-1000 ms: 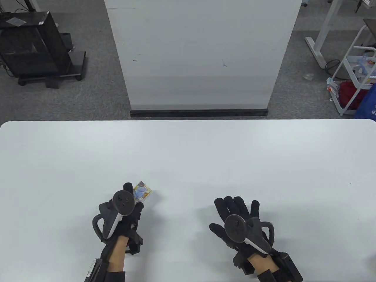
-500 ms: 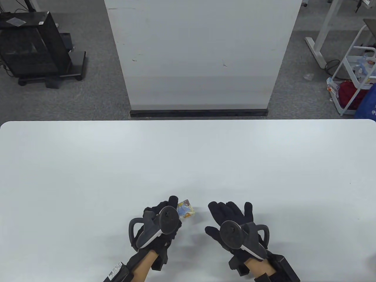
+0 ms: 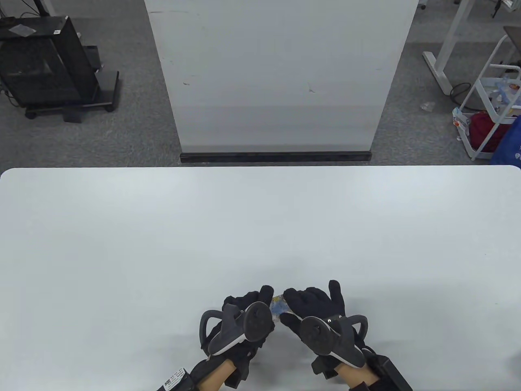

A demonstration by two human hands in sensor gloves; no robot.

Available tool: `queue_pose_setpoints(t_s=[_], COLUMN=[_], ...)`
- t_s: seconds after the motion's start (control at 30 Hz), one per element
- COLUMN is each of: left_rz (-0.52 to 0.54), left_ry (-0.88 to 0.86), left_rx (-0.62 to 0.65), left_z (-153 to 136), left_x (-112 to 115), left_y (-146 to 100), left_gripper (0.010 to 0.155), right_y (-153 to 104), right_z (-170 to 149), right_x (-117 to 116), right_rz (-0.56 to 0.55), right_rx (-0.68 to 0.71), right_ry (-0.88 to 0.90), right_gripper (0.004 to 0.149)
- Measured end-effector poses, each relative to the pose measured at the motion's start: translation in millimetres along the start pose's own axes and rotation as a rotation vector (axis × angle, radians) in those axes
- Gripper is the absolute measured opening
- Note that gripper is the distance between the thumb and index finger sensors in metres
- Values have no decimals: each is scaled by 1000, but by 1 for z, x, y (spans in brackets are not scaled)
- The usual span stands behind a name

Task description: Tear open small pack of tissues

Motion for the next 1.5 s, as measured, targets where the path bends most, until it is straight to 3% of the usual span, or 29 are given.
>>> queue_pose_setpoints(t_s=[0.3,0.5,1.13,1.33,1.5], left_rz=[-19,-21,23,32,54], left_ry=[-2,7,-46,-61,-95], left_rx=[21,35,42,38,-12], left_z=[5,11,13,8,-13], left_x=[2,2,-4,-5,-10], left_y=[1,1,4,4,3], left_gripper=[75,75,75,74,74], right_y=[-1,-2,-8,-10,-9], right_z=[-1,-7,-27,-39,-40], right_x=[4,0,11,10,10], right_rz=[-33,-48,-162,-167,-110], right_rx=[1,1,-88,-154,-139], right_ry=[-18,12,128,223,152], right_gripper=[41,39,39,39,49])
Point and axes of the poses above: the tracker on the back of each hand, its own z axis roughly to the thumb side, its own y axis roughly from the wrist to the fingertips, x = y × z, the point moved 4 cm from there along y, roughly from the wrist to the fingertips, and after that the axes turned 13 degrees about x, right-handed, at the moved point
